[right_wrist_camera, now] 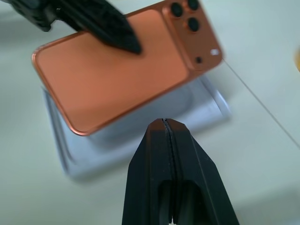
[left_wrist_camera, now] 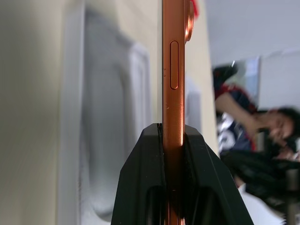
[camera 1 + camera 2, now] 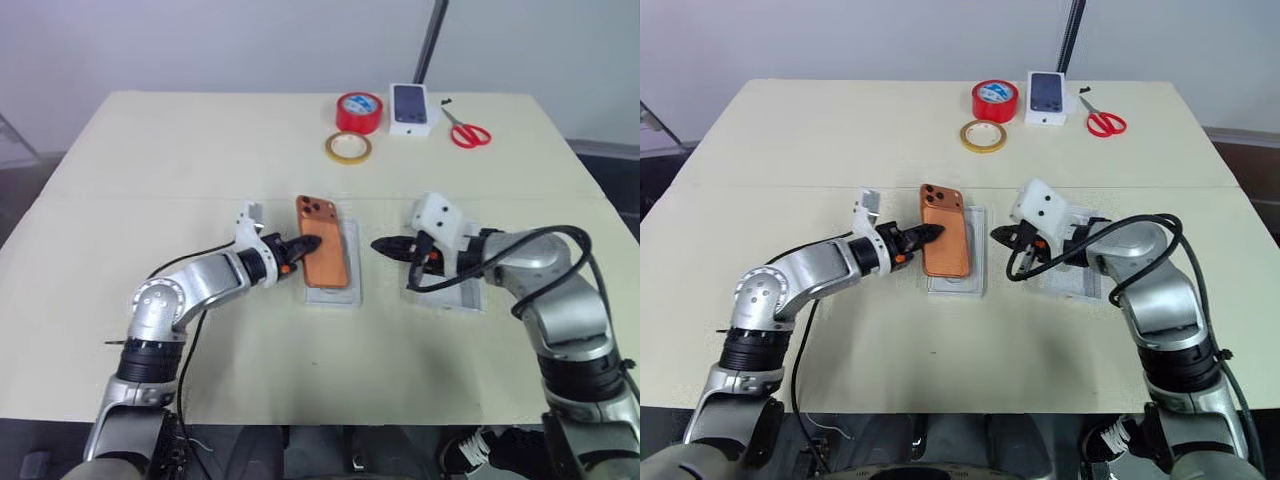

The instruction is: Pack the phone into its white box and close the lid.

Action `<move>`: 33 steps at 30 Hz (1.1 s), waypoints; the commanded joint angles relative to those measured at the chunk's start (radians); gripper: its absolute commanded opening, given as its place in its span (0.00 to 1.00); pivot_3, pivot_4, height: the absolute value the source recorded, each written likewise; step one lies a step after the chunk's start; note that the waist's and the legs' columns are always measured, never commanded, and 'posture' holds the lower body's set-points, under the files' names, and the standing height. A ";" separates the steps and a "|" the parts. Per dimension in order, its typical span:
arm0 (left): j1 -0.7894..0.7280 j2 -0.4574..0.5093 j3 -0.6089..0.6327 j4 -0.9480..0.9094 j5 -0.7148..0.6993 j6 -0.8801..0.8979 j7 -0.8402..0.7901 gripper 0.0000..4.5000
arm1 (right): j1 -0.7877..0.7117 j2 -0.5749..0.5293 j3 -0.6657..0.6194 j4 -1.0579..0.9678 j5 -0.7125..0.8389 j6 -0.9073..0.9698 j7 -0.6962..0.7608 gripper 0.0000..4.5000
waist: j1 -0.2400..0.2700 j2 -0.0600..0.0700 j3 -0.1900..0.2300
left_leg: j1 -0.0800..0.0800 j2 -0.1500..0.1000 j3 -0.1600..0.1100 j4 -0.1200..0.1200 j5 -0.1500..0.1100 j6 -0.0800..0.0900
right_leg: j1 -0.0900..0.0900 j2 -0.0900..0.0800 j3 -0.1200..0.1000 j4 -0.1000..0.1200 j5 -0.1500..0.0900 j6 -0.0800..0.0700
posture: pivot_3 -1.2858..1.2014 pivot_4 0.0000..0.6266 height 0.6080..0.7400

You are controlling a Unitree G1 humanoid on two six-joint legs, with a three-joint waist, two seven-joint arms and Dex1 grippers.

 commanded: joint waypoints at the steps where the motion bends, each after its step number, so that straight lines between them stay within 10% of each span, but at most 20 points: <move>1: -0.036 -0.027 0.006 0.015 0.038 0.028 -0.044 0.00 | -0.003 -0.015 -0.028 -0.046 0.031 -0.009 -0.040 0.00 | 0.000 0.000 0.000 | 0.000 0.000 0.000 0.000 0.000 0.000 | 0.000 0.000 0.000 0.000 0.000 0.000 | 0.52 0.24 1.00; 5: -0.057 -0.056 0.002 0.040 0.076 0.078 -0.068 0.00 | 0.006 -0.030 -0.018 -0.044 0.041 -0.016 -0.080 0.00 | 0.006 0.000 0.000 | 0.000 0.000 0.000 0.000 0.001 -0.001 | 0.000 0.000 0.000 0.000 0.000 0.000 | 0.52 0.24 1.00; 13: -0.065 -0.040 0.055 0.018 0.087 0.129 -0.062 0.83 | -0.004 -0.055 0.024 -0.020 0.048 -0.041 -0.114 0.00 | 0.007 -0.001 0.000 | 0.000 -0.001 0.000 0.001 0.001 -0.002 | 0.001 -0.001 0.000 0.000 0.000 0.000 | 0.52 0.24 1.00; 23: -0.023 0.235 0.137 -0.125 0.146 0.209 -0.134 0.83 | -0.067 -0.062 0.152 0.061 -0.024 -0.020 -0.186 0.00 | 0.003 0.000 0.001 | 0.000 0.001 0.000 0.000 0.002 -0.003 | 0.000 0.000 0.000 0.000 0.000 0.000 | 0.52 0.24 1.00; 31: -0.015 0.324 -0.076 -0.219 0.611 0.184 -0.400 0.01 | -0.118 -0.029 0.314 0.143 -0.142 -0.047 -0.247 0.00 | 0.006 0.000 0.001 | 0.000 -0.002 0.000 0.000 0.002 -0.003 | 0.000 -0.001 0.000 -0.001 0.000 0.000 | 0.52 0.24 1.00; 33: -0.041 0.294 -0.120 -0.192 0.696 0.183 -0.436 0.01 | -0.134 -0.006 0.343 0.167 -0.171 -0.047 -0.271 0.00 | 0.004 0.000 0.001 | 0.000 -0.001 0.000 0.000 0.002 -0.003 | 0.000 -0.001 0.000 -0.001 0.000 0.000 | 0.52 0.24 1.00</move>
